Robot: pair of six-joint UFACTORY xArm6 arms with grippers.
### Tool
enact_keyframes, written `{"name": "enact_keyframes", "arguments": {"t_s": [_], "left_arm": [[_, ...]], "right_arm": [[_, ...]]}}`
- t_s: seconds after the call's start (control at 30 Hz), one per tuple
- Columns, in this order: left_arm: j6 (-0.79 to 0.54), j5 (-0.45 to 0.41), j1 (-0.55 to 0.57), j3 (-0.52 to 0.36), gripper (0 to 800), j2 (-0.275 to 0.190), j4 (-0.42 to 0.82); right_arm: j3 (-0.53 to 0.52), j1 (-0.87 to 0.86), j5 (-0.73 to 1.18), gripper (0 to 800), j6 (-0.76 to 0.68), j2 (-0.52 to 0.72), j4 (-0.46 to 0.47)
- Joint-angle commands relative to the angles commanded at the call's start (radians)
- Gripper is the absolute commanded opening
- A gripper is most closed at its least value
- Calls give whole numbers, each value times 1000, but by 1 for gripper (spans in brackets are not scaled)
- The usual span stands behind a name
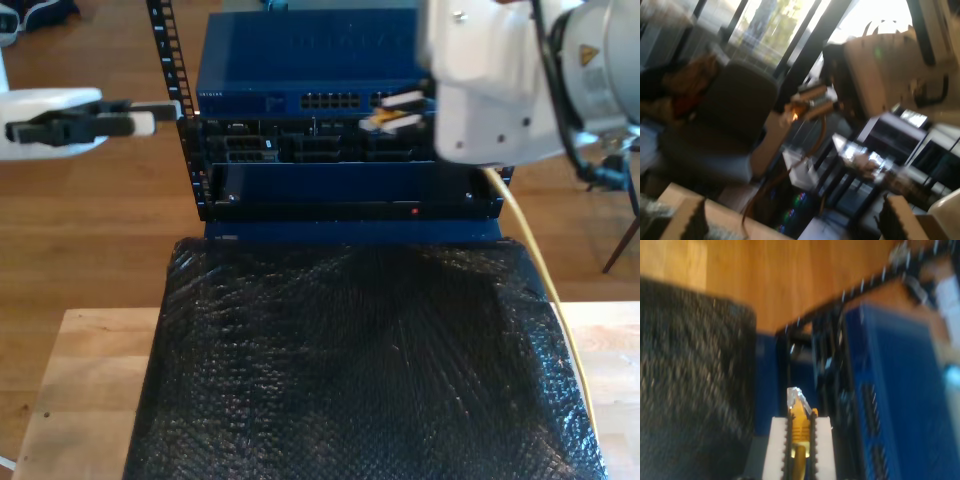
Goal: Grab the cable and plug it in
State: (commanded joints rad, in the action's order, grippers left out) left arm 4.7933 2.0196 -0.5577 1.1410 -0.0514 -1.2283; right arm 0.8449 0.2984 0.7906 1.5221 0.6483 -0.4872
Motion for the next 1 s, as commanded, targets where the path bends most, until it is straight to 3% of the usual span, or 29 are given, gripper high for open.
{"name": "enact_keyframes", "arguments": {"t_s": [0.47, 0.73, 1.0], "left_arm": [[-201, -172, -3, -2, 798, -144, 470], [-305, -173, -26, -28, 798, -226, 661], [-554, -161, -121, -144, 799, -328, 830]], "right_arm": [[3, -158, 147, 0, -60, -84, 8], [5, -187, 161, 0, -69, -143, 12], [2, -189, 167, 0, -89, -212, 23]]}}
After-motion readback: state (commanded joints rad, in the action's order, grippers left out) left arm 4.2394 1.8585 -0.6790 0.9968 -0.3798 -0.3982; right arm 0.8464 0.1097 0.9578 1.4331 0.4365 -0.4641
